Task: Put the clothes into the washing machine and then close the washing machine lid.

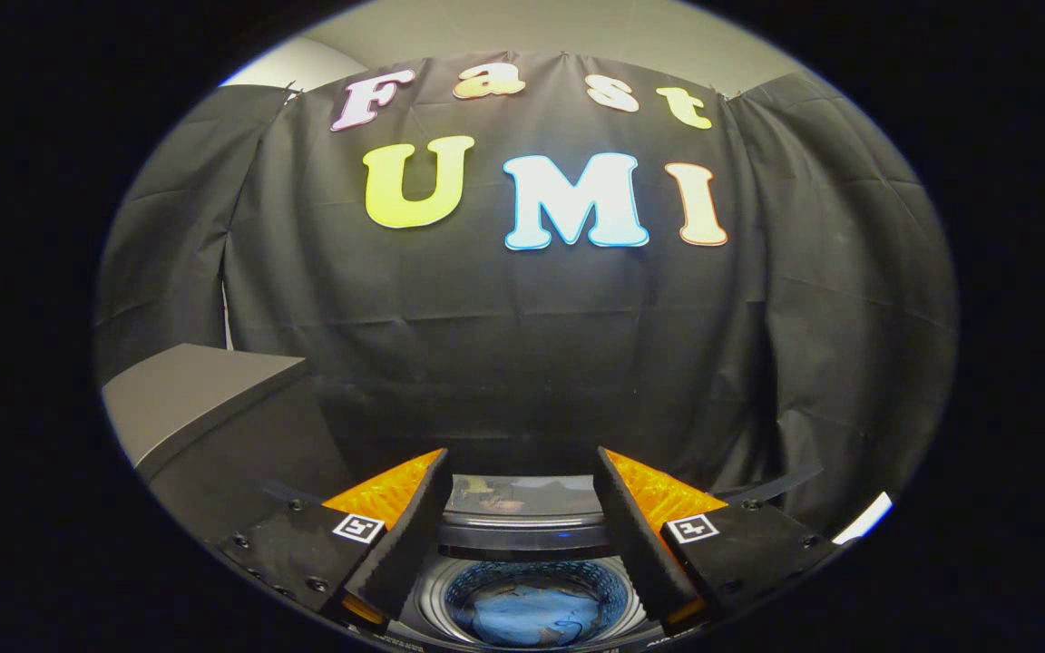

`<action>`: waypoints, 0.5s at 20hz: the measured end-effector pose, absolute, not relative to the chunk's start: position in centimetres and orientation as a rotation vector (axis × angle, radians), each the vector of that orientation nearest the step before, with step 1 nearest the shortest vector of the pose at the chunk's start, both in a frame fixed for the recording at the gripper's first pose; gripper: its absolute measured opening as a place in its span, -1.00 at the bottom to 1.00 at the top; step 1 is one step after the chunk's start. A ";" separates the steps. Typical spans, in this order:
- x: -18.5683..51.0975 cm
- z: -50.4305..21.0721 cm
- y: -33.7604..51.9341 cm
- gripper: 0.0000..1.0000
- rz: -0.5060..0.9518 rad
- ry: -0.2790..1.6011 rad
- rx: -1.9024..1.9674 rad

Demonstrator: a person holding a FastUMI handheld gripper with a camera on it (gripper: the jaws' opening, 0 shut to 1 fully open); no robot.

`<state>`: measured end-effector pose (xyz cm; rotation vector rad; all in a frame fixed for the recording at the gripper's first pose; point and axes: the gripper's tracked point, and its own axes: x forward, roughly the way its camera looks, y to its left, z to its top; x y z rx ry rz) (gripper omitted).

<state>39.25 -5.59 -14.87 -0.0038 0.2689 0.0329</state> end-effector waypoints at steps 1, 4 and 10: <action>38.8 -15.6 -5.7 0.94 0.030 0.282 -0.006; 37.3 -17.8 -6.2 0.95 0.018 0.340 -0.021; 35.0 -21.0 -5.5 0.95 0.040 0.394 -0.024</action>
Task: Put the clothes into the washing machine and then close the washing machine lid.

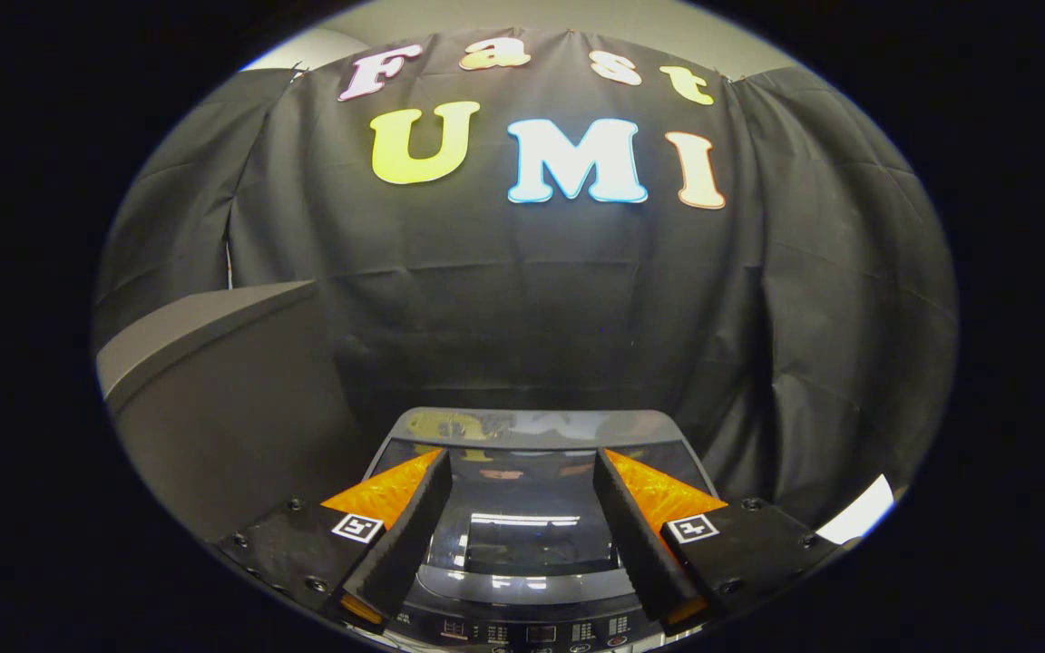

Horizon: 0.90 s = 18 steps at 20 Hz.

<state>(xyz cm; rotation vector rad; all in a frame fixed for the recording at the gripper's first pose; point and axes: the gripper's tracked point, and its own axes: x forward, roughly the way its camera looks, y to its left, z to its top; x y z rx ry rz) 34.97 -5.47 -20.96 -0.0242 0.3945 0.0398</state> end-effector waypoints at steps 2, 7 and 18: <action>34.7 -21.4 -5.3 0.96 0.047 0.403 -0.020; 34.2 -20.3 -4.4 0.95 0.059 0.365 0.001; 28.6 -10.5 -1.7 0.95 0.076 0.162 0.002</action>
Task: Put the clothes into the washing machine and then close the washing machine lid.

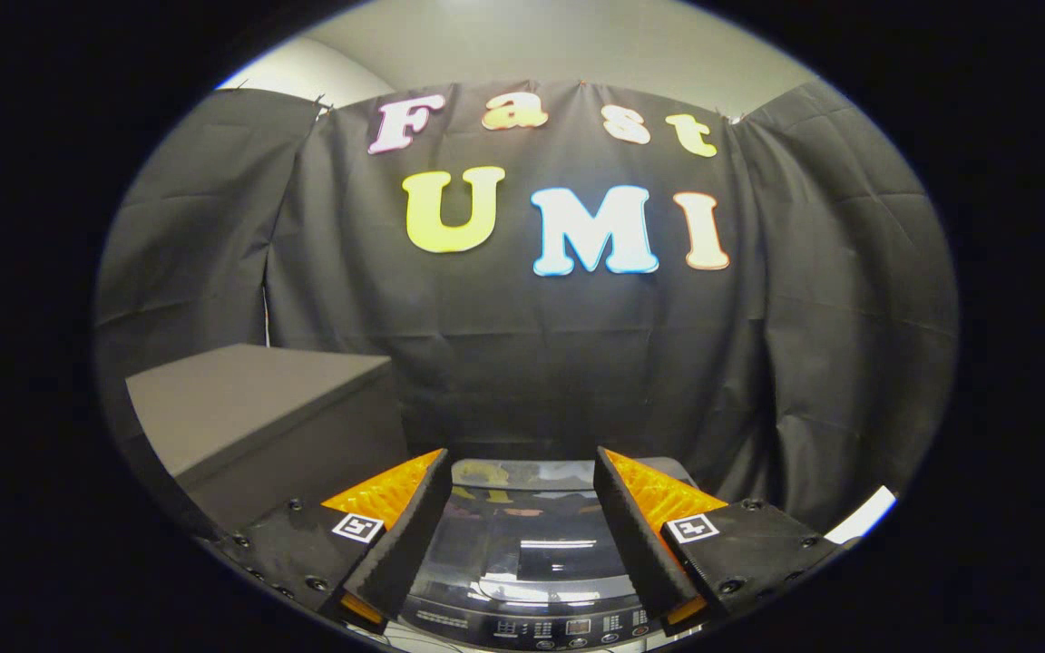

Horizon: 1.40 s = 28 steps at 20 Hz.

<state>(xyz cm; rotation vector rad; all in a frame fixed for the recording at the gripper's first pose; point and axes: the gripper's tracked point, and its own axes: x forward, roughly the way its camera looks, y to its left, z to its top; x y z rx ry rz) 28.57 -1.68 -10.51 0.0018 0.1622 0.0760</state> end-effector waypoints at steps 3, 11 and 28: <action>25.0 -7.5 -0.8 0.95 0.073 0.115 0.012; 16.1 -2.6 0.3 0.94 0.069 0.032 -0.007; 5.8 0.1 -0.9 0.94 0.030 -0.033 -0.003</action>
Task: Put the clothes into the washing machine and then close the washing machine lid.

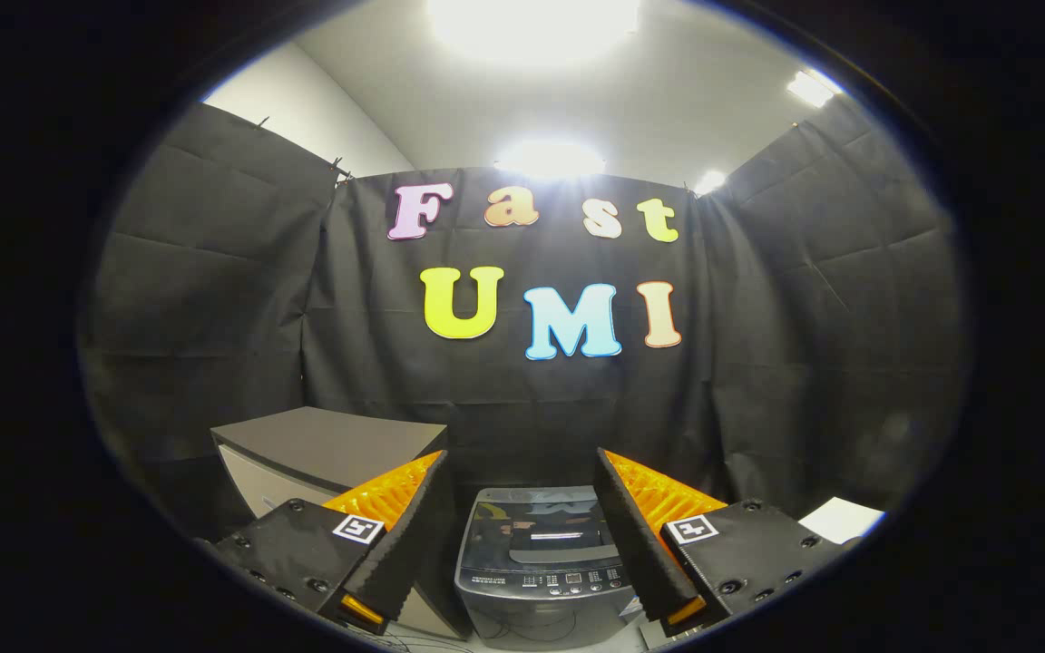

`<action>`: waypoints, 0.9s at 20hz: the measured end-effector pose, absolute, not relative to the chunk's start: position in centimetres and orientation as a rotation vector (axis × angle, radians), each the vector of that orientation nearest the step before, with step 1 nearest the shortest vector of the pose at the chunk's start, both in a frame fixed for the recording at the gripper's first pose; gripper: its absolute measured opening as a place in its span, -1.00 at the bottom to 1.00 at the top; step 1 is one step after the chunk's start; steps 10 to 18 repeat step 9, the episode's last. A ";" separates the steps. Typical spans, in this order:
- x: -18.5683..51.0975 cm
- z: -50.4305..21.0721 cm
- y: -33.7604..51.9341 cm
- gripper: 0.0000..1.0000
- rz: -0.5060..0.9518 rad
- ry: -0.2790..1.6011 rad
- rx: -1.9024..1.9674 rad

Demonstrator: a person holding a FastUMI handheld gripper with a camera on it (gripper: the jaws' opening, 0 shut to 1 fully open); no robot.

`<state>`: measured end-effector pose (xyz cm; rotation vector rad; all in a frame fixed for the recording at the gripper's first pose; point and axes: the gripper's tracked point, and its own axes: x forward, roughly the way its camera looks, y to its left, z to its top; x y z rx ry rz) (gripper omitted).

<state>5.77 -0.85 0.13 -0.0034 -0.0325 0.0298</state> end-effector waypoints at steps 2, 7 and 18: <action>5.6 0.4 -0.8 0.94 0.030 -0.038 -0.006; 5.5 0.3 -0.3 0.94 0.039 -0.031 -0.011; 5.5 0.5 -0.2 0.94 0.038 -0.033 -0.006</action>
